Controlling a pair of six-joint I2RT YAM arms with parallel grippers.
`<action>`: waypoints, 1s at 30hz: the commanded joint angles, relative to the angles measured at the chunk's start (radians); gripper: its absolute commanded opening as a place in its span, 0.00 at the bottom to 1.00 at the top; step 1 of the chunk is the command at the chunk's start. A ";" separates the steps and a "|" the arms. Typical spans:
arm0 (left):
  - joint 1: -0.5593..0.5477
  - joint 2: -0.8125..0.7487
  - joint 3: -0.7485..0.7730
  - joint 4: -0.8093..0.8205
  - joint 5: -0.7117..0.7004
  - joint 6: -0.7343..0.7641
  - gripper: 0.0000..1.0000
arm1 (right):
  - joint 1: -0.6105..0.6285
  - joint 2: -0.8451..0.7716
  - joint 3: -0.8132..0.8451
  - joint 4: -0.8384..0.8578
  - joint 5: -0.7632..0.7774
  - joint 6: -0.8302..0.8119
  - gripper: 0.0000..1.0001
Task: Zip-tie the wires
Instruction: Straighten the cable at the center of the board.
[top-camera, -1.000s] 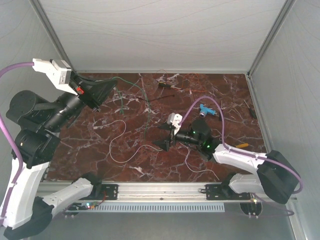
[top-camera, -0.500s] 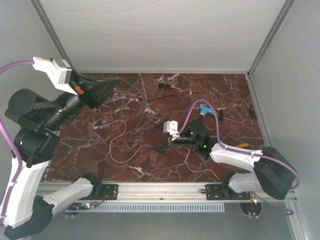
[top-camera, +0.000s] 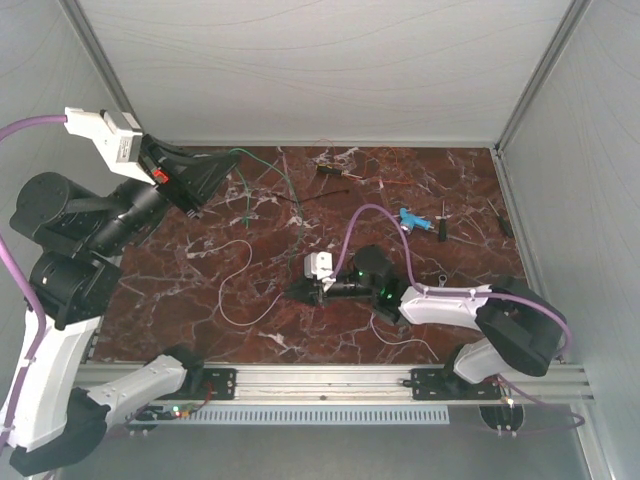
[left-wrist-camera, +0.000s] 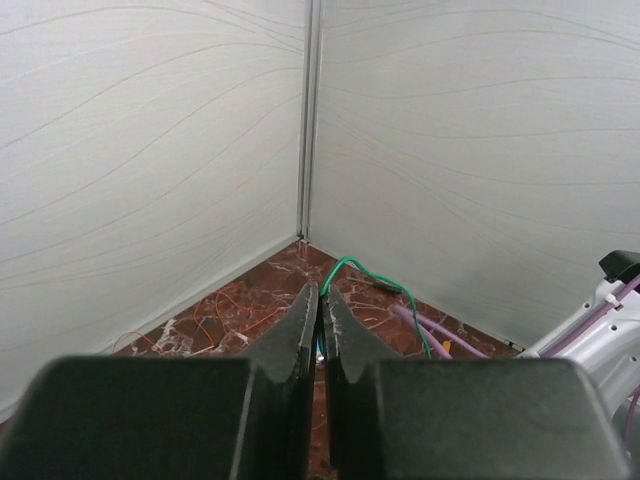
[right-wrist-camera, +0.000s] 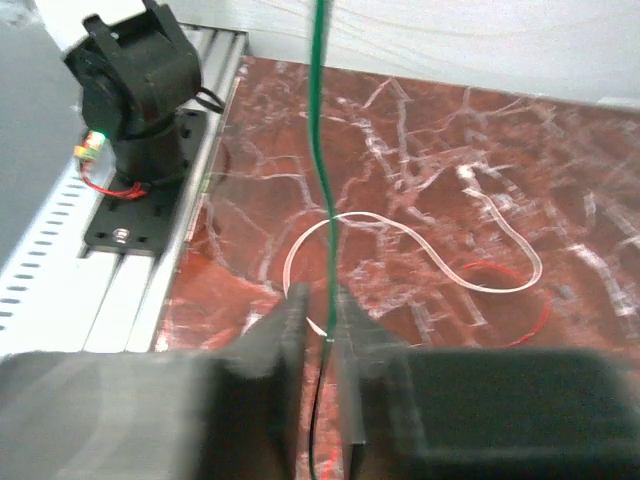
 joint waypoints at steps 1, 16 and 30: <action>0.001 0.000 0.046 0.046 0.002 0.001 0.00 | 0.006 -0.011 0.000 0.099 0.045 -0.002 0.00; 0.002 -0.147 -0.326 -0.088 -0.257 0.137 0.00 | 0.005 -0.319 0.084 -0.688 0.521 0.119 0.00; 0.027 -0.075 -0.671 -0.161 -0.595 0.200 0.00 | -0.021 -0.309 0.259 -1.462 0.656 0.596 0.00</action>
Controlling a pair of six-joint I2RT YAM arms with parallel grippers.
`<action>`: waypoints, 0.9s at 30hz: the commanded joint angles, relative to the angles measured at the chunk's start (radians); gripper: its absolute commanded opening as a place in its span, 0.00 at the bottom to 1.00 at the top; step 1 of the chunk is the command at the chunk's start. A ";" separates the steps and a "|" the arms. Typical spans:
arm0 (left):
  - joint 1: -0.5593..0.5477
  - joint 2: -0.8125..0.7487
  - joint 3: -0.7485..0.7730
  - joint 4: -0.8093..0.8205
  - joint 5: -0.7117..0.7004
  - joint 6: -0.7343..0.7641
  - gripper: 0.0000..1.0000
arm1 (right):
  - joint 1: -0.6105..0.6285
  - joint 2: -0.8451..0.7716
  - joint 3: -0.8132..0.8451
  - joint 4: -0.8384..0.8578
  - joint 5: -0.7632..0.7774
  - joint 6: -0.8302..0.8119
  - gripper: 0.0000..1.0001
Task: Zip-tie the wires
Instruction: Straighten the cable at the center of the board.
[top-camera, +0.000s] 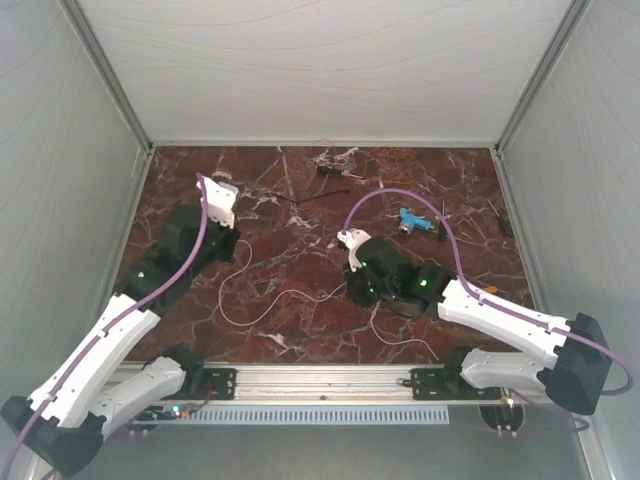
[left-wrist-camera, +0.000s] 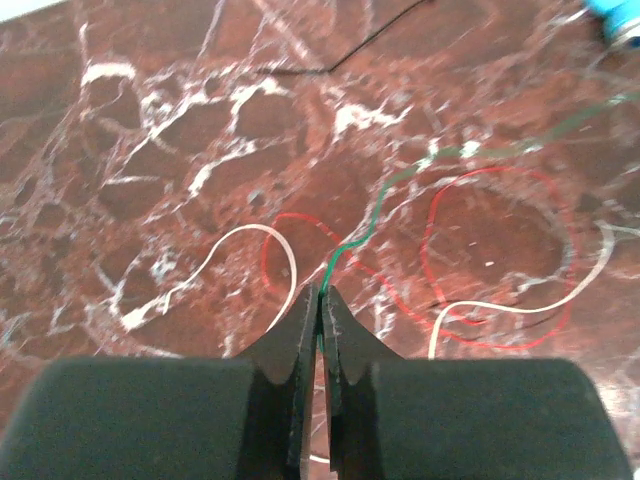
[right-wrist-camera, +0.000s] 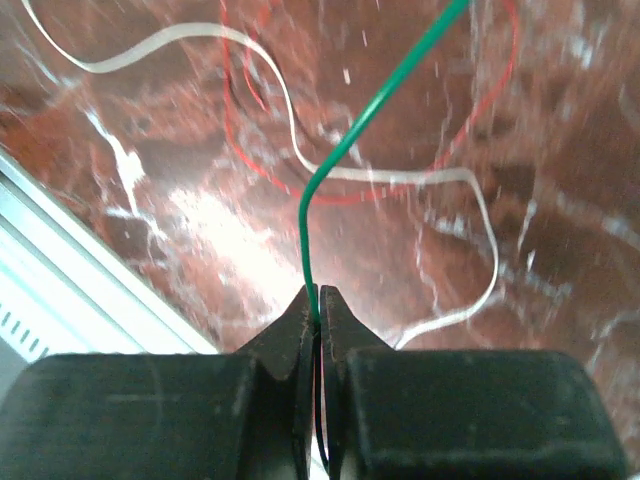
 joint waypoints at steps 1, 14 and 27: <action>0.034 0.049 -0.029 0.020 -0.146 0.054 0.00 | -0.012 0.012 0.029 -0.254 -0.041 0.149 0.00; 0.105 0.143 -0.147 0.060 -0.256 0.083 0.00 | -0.020 0.102 0.022 -0.314 -0.253 0.204 0.00; 0.100 0.153 -0.291 0.157 -0.404 0.270 0.00 | -0.020 0.130 -0.071 -0.295 -0.289 0.342 0.00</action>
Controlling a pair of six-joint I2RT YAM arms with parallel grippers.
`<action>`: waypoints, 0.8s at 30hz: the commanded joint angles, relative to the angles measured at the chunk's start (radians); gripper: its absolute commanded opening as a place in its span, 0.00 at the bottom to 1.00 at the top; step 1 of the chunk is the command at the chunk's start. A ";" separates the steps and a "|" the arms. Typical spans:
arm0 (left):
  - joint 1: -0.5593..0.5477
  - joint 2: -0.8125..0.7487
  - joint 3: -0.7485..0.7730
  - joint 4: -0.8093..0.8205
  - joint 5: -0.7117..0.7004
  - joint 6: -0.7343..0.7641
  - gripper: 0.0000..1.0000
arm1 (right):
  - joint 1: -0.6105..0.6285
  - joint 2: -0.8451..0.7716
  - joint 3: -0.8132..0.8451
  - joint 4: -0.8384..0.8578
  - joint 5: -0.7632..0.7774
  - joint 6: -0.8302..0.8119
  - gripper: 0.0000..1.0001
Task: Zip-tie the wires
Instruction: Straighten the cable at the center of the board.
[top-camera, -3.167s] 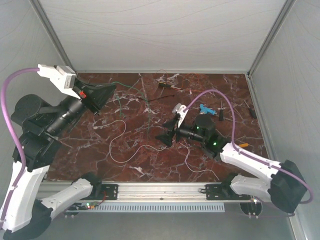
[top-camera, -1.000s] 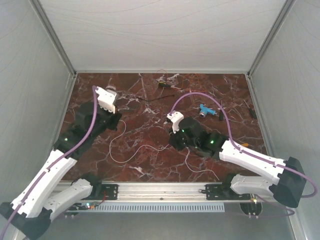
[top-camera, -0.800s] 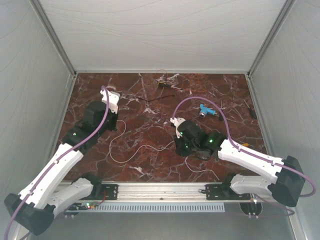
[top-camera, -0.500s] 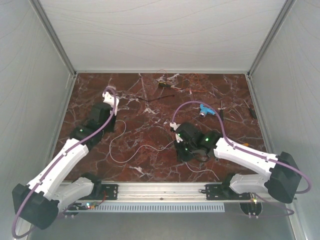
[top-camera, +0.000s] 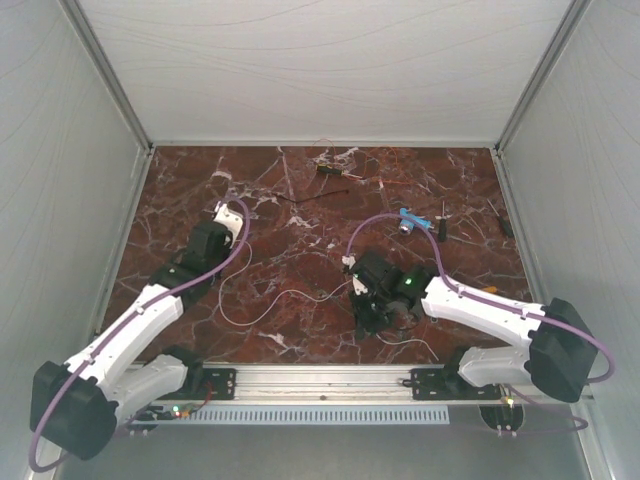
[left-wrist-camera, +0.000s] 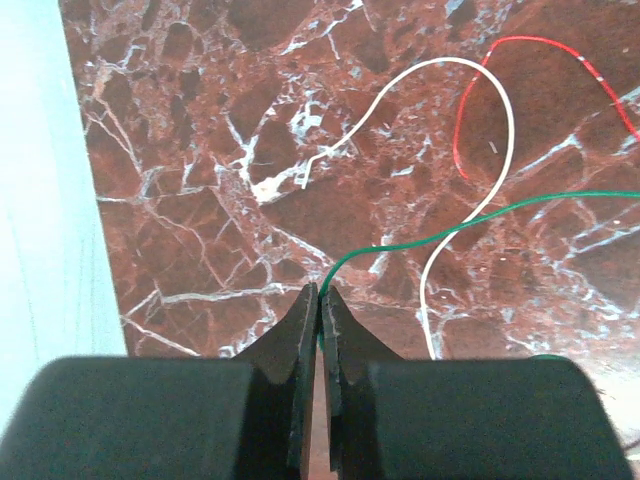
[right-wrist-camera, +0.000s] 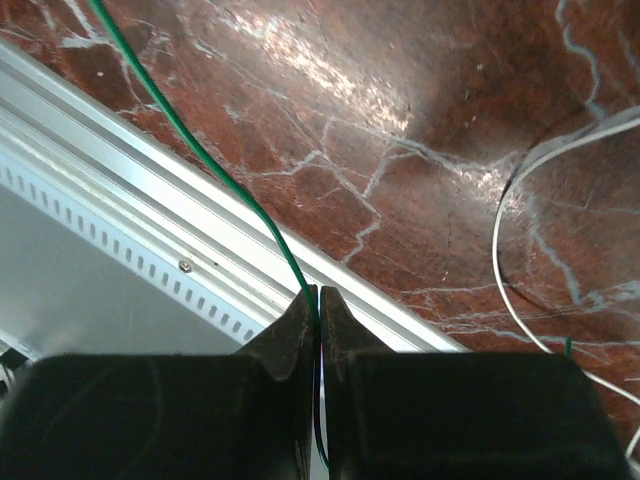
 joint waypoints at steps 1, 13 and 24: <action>0.001 0.033 -0.013 0.093 -0.088 0.078 0.00 | -0.006 0.029 -0.049 0.017 -0.028 0.098 0.00; -0.001 0.163 -0.020 0.112 -0.045 0.071 0.00 | -0.004 0.134 -0.090 0.137 0.012 0.151 0.02; -0.002 0.301 0.017 0.095 0.030 0.034 0.00 | -0.003 0.248 -0.058 0.188 0.032 0.127 0.19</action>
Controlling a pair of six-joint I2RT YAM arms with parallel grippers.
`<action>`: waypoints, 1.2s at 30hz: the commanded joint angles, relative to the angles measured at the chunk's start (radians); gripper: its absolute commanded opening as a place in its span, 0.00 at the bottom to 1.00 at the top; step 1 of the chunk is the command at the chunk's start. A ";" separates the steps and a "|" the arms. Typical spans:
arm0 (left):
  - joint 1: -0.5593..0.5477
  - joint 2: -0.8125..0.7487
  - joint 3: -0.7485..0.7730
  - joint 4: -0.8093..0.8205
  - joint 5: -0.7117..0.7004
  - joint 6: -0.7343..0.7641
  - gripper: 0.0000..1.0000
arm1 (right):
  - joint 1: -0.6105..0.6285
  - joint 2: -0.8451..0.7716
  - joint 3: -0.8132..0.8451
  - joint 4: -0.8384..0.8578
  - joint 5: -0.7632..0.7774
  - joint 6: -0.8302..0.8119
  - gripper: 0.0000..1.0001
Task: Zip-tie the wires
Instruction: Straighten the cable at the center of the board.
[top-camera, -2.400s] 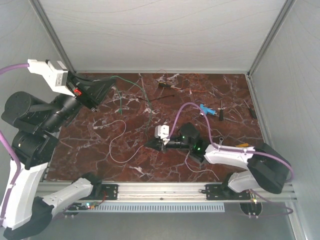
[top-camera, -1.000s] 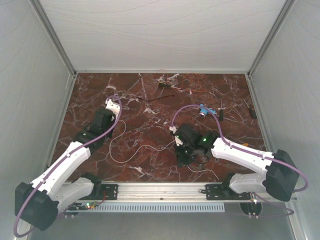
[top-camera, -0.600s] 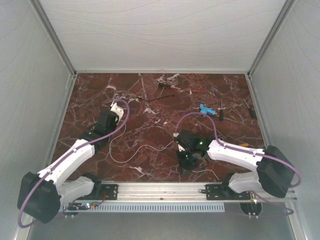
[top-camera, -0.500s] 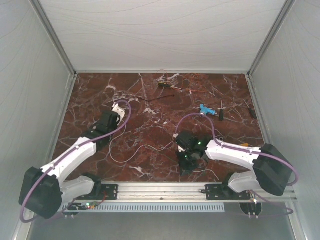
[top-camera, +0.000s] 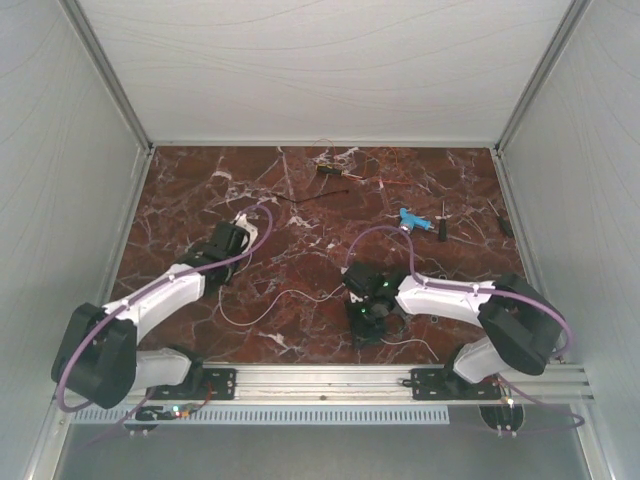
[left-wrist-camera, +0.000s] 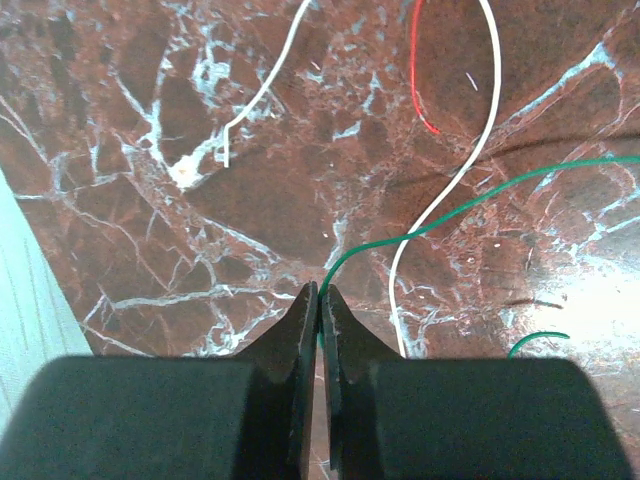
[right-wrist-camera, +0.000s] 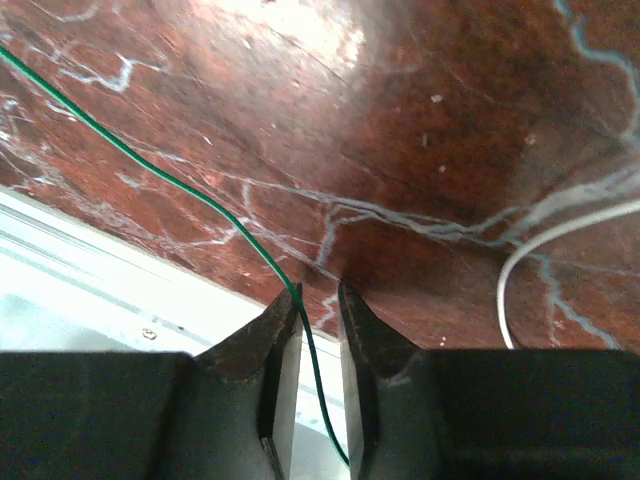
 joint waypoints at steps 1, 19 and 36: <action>-0.002 0.041 0.046 0.017 0.020 -0.016 0.00 | -0.002 0.030 0.031 0.051 0.020 -0.005 0.20; -0.002 -0.017 0.058 0.041 0.060 -0.063 0.74 | -0.004 -0.047 0.098 -0.070 0.113 -0.026 0.42; 0.000 -0.288 0.056 0.084 0.082 -0.153 1.00 | -0.197 -0.311 0.342 -0.119 0.195 -0.136 0.70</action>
